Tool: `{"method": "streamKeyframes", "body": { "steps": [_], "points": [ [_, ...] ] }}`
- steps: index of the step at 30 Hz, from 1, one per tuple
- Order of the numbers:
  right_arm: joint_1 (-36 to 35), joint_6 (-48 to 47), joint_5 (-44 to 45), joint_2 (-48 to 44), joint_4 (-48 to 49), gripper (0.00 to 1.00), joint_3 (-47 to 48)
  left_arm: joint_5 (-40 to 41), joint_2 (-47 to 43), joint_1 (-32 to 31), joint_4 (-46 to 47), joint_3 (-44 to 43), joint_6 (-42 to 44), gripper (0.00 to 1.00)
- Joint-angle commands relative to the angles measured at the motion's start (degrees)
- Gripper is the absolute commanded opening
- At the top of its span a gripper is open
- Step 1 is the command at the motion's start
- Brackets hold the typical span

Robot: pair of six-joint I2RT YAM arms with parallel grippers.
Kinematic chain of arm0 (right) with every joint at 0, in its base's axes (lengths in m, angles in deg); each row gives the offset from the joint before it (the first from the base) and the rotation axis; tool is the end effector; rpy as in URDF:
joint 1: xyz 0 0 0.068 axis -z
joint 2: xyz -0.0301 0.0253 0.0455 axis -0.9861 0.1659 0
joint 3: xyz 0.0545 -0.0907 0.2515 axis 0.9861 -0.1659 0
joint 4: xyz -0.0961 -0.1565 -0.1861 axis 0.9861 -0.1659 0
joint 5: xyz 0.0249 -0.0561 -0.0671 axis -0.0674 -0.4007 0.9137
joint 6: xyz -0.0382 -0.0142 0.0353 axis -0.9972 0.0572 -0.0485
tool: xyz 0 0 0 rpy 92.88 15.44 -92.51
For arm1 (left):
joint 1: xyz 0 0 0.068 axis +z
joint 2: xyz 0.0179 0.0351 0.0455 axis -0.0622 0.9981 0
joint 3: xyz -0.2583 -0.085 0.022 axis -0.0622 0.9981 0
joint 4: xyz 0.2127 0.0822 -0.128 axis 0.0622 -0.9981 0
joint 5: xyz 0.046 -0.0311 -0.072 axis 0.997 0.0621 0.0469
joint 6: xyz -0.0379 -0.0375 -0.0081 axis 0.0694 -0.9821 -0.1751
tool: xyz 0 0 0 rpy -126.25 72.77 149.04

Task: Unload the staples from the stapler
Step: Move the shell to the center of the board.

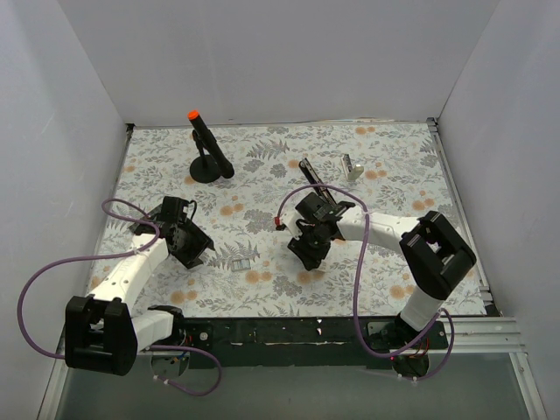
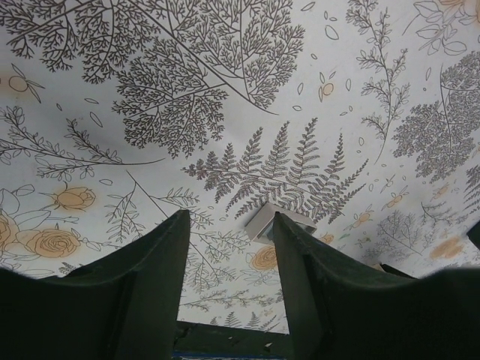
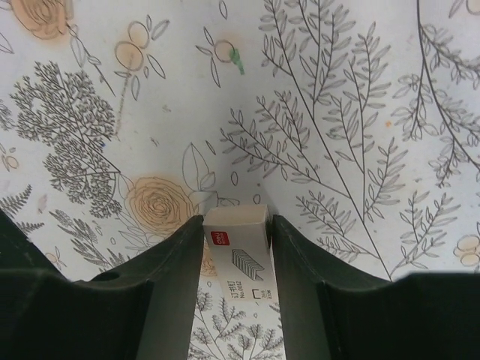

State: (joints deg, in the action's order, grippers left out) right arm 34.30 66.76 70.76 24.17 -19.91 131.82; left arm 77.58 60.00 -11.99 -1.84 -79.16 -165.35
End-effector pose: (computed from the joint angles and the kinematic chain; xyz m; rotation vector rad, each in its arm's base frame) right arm 0.2153 0.2352 0.1690 -1.4731 2.3846 0.4378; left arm 0.1902 -0.0296 0.1998 -1.9390 2.1806 -0.4337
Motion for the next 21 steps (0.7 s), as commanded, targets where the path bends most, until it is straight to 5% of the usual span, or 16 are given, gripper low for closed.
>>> {"method": "streamKeyframes", "body": {
  "steps": [1, 21],
  "points": [
    [-0.4, -0.9, -4.7, 2.3, 0.8, 0.48, 2.9, 1.4, -0.3, 0.1, -2.2, 1.0, -2.6, 0.45],
    [-7.5, -1.8, -2.7, 8.9, 0.5, 0.44, 13.6, -1.6, 3.7, -3.3, 1.1, 4.7, -3.9, 0.44]
  ]
}}
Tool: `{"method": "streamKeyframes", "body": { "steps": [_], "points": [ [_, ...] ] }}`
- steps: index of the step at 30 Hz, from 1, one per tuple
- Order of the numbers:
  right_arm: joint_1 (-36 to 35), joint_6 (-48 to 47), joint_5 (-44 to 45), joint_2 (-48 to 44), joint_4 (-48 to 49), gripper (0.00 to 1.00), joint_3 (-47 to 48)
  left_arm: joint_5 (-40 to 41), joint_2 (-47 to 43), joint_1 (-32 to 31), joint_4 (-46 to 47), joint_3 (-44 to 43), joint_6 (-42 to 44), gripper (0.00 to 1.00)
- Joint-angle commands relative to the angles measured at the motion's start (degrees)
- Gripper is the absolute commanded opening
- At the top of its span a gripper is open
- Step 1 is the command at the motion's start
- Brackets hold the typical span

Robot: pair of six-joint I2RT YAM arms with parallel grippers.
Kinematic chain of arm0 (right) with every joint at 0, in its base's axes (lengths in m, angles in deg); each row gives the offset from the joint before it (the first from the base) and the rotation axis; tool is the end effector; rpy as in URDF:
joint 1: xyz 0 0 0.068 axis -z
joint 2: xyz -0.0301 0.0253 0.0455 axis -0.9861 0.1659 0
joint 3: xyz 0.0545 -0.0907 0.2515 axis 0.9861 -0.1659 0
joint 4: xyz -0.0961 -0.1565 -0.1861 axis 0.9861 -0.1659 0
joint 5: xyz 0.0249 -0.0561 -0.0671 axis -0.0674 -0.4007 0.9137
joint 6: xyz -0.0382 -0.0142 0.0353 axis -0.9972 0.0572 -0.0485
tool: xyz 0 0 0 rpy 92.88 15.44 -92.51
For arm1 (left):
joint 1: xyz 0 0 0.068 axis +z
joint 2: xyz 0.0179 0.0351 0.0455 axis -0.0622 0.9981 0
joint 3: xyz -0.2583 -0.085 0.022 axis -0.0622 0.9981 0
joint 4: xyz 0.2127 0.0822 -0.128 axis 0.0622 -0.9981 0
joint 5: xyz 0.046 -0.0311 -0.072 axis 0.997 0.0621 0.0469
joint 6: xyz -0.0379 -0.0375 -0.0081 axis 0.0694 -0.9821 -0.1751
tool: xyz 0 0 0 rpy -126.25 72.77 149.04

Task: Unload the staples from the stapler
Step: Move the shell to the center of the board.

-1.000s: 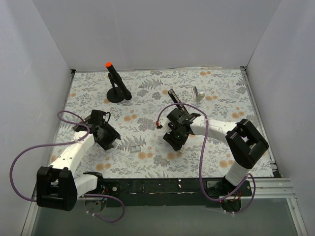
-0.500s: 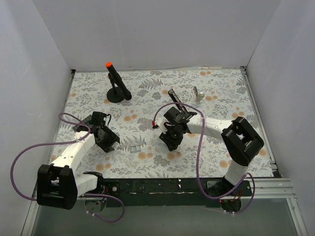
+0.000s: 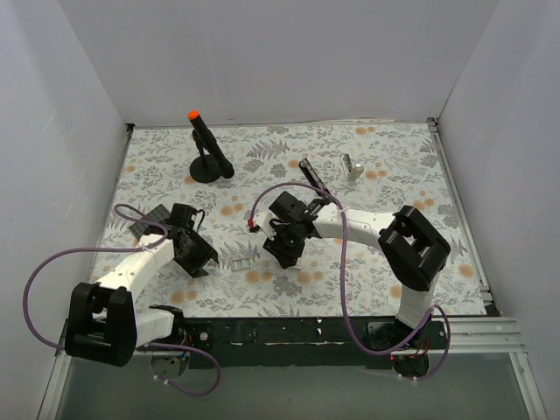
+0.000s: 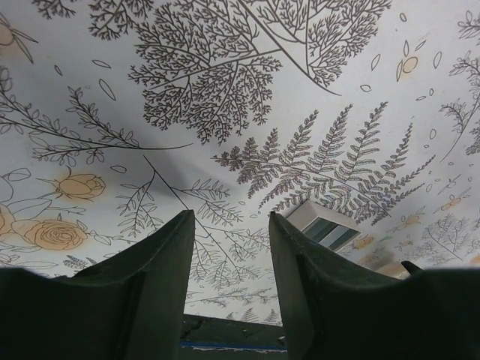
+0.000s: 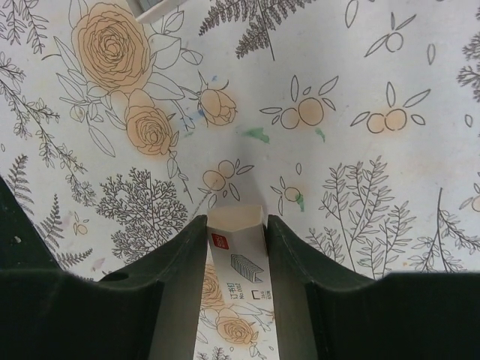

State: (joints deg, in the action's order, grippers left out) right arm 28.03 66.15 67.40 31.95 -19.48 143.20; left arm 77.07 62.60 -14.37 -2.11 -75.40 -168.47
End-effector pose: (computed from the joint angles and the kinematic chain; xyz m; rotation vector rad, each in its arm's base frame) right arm 0.2162 0.2968 0.1807 -1.6071 2.2312 0.5595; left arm 0.1807 -0.0362 0.1740 -2.0248 2.2447 -0.3282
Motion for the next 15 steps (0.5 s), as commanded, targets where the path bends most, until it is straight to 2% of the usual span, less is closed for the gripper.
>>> {"method": "streamKeyframes", "body": {
  "steps": [1, 6, 10, 15],
  "points": [
    [-1.3, -1.2, 1.0, 1.2, -0.1, 0.46, 2.5, -1.4, 1.4, -1.4, 1.6, 0.9, -0.7, 0.44],
    [-1.7, -1.5, 3.1, 0.1, 0.4, 0.50, 2.4, -2.6, 2.3, -3.3, 2.9, 1.4, -1.2, 0.43],
    [-1.7, -0.3, 4.2, -3.0, 1.9, 0.59, 2.0, -3.3, 3.0, -5.0, 4.0, 1.6, -1.1, 0.43],
    [-1.6, 3.7, 5.8, -7.3, 4.1, 0.61, 0.4, -5.6, 3.6, -5.3, 6.3, 1.7, 1.0, 0.47]
  ]
}}
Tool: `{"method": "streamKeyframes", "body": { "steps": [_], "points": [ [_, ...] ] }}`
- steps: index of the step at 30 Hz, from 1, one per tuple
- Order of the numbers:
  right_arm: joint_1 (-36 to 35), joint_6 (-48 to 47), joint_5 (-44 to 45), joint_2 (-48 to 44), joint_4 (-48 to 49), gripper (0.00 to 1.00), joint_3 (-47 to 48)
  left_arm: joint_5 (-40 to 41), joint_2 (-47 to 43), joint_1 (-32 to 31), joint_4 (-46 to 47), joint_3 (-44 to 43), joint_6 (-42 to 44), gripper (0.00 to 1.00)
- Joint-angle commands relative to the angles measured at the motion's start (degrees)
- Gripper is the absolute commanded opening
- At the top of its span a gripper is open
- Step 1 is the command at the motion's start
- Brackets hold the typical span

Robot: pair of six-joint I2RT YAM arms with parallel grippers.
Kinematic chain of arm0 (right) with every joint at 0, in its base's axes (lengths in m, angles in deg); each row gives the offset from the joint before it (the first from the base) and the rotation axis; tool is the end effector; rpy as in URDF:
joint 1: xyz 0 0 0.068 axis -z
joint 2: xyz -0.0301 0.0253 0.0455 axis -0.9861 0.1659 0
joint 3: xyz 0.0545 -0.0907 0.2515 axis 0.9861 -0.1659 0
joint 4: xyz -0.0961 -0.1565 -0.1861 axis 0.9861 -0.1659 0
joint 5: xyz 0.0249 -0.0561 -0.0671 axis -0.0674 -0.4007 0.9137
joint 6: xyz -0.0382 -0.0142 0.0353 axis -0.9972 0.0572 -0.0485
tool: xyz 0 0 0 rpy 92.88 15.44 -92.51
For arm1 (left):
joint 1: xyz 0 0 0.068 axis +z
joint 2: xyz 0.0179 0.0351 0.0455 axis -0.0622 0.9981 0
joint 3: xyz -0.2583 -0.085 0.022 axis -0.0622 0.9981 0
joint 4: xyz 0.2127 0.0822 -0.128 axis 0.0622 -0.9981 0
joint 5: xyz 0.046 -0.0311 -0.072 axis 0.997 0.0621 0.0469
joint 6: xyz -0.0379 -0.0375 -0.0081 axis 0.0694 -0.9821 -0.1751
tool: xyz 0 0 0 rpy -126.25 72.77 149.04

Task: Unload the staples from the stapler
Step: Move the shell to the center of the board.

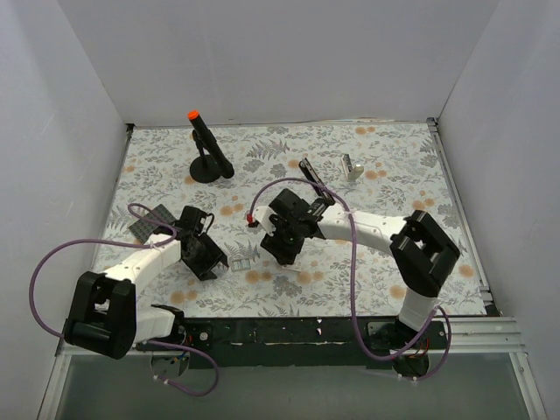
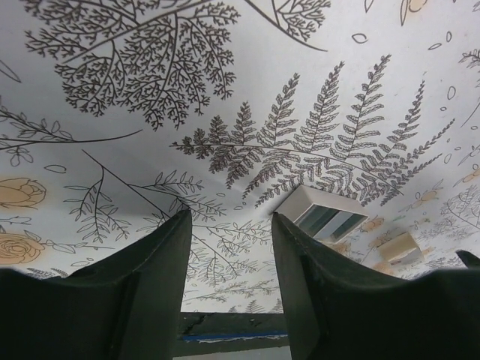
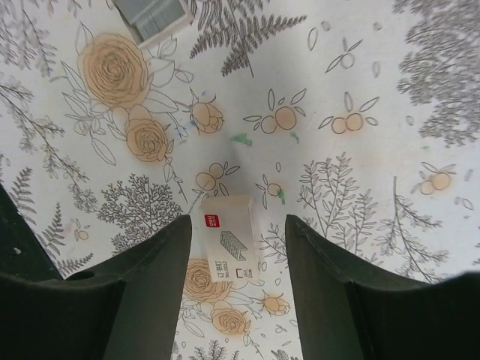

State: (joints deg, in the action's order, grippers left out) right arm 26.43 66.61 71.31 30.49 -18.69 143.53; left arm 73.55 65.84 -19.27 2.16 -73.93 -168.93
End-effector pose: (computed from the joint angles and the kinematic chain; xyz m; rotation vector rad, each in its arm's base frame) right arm 0.2102 0.3019 0.1913 -1.5895 2.1859 0.4916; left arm 0.1821 -0.0553 0.1598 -1.9660 2.3734 -0.3850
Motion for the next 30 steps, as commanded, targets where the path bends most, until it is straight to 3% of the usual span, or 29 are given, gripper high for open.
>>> {"method": "streamKeyframes", "body": {
  "steps": [1, 6, 9, 13, 16, 17, 19, 20, 24, 30],
  "points": [
    [0.1, 4.2, 2.4, -7.4, 3.6, 0.61, -0.2, -2.1, 0.5, -0.4, 2.1, 0.0, 2.2, 0.48],
    [0.2, 8.9, 6.1, -14.0, 7.9, 0.62, -5.9, 0.1, -3.3, -0.6, 1.9, -3.8, 9.5, 0.59],
    [0.6, 11.8, 8.7, -18.7, 10.2, 0.62, -8.8, -2.9, -8.9, -1.4, 7.4, -4.7, 14.2, 0.58],
    [1.7, 17.5, 11.6, -26.3, 14.2, 0.62, -15.9, -8.3, -14.0, -1.8, 15.1, -9.1, 32.3, 0.61],
    [3.1, 22.1, 11.7, -31.0, 18.0, 0.61, -19.6, -13.0, -13.0, -1.8, 17.6, -12.0, 45.6, 0.65],
    [3.5, 23.1, 11.6, -32.2, 19.4, 0.61, -21.8, -14.0, -12.3, -1.8, 17.3, -12.4, 56.1, 0.65],
    [4.6, 25.2, 13.4, -34.5, 19.9, 0.61, -23.6, -14.5, -11.6, -2.0, 16.9, -11.6, 64.4, 0.65],
    [5.1, 27.2, 13.6, -35.0, 19.2, 0.61, -24.2, -16.0, -11.2, -2.1, 15.6, -11.4, 72.6, 0.65],
    [7.8, 27.9, 12.4, -37.2, 15.7, 0.61, -24.5, -22.9, -10.5, -4.3, 10.5, -11.1, 86.1, 0.66],
    [9.1, 27.7, 13.0, -42.7, 16.9, 0.61, -27.3, -21.9, -6.1, -9.0, 5.0, -9.8, 93.2, 0.70]
  ]
}}
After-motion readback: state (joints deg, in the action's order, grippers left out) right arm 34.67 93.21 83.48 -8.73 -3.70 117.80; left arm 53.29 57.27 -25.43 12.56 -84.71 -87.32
